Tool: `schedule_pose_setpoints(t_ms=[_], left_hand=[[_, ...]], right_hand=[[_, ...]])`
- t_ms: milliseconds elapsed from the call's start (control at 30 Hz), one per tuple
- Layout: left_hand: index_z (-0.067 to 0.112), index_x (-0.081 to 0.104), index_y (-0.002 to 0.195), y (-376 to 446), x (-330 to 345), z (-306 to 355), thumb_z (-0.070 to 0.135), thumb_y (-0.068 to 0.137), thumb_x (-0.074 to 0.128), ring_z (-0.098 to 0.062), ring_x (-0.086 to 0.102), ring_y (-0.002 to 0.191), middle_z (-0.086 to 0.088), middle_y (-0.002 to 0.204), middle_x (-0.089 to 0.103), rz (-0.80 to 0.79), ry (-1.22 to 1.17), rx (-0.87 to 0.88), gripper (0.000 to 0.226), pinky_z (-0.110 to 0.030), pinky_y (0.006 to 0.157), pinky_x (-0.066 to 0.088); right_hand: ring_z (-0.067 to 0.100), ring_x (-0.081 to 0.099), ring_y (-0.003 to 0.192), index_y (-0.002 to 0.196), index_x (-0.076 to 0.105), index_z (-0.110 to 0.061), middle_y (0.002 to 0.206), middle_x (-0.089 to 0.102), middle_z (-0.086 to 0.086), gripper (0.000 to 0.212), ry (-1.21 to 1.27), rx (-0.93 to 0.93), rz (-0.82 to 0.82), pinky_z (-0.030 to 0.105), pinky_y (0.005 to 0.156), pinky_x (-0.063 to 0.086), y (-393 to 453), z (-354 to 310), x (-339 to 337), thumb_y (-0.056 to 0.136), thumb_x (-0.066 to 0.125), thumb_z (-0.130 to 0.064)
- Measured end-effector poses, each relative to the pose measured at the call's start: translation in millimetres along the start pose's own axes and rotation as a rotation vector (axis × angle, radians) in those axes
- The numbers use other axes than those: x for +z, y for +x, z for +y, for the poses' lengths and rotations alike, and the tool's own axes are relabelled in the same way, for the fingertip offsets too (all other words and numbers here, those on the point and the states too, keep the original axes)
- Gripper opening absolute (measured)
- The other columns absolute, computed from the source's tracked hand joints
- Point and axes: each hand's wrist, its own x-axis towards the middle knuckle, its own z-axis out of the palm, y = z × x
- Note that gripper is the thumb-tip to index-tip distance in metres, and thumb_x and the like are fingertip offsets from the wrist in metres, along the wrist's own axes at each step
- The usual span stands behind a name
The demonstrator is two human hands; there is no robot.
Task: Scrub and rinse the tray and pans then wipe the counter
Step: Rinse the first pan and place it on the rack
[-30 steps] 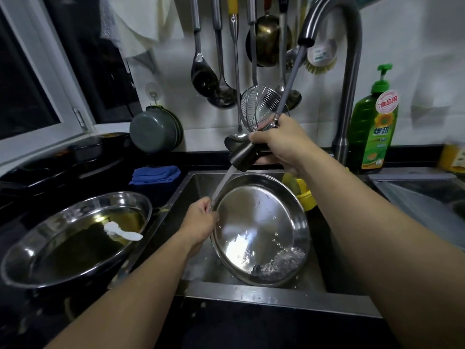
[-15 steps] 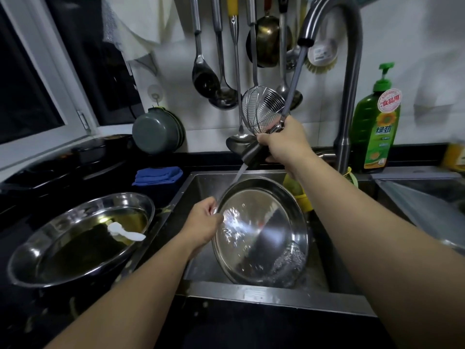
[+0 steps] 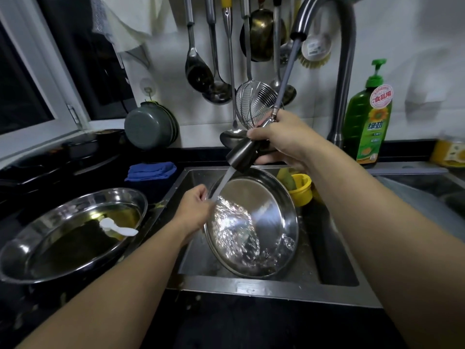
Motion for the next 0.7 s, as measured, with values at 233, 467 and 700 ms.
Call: schedule_pose_setpoints(t_ms=[233,467,700], left_hand=[[0.009,0.041,0.072,-3.4,0.5,10.5,0.004,0.078,0.068,-0.024,0.051,0.068,-0.01,0.073,0.052,0.006,0.047,0.054,0.028,-0.046,0.061,0.048],[0.018,0.039,0.064,-7.9,-5.6,11.8,-0.009,0.08,0.071,-0.015,0.044,0.059,0.001,0.06,0.044,-0.008,0.05,0.072,0.045,-0.025,0.053,0.04],[0.019,0.039,0.067,-7.9,-14.3,7.6,-0.01,0.084,0.059,-0.016,0.041,0.061,0.0,0.063,0.043,-0.045,0.15,0.108,0.039,-0.032,0.058,0.036]], right_hand=[[0.028,0.072,0.08,0.092,0.057,-0.019,0.09,0.066,0.01,0.019,-0.263,0.036,0.042,0.043,0.059,0.062,-15.5,-4.6,-27.6,0.088,0.068,-0.003],[0.027,0.065,0.079,0.104,0.059,-0.015,0.092,0.063,0.007,0.025,-0.708,0.01,0.26,0.038,0.063,0.059,-4.4,4.6,-62.1,0.085,0.074,-0.012],[0.025,0.059,0.1,0.101,0.056,-0.017,0.097,0.061,0.002,0.024,-0.599,-0.115,0.338,0.032,0.08,0.047,30.8,28.3,-41.6,0.086,0.075,-0.015]])
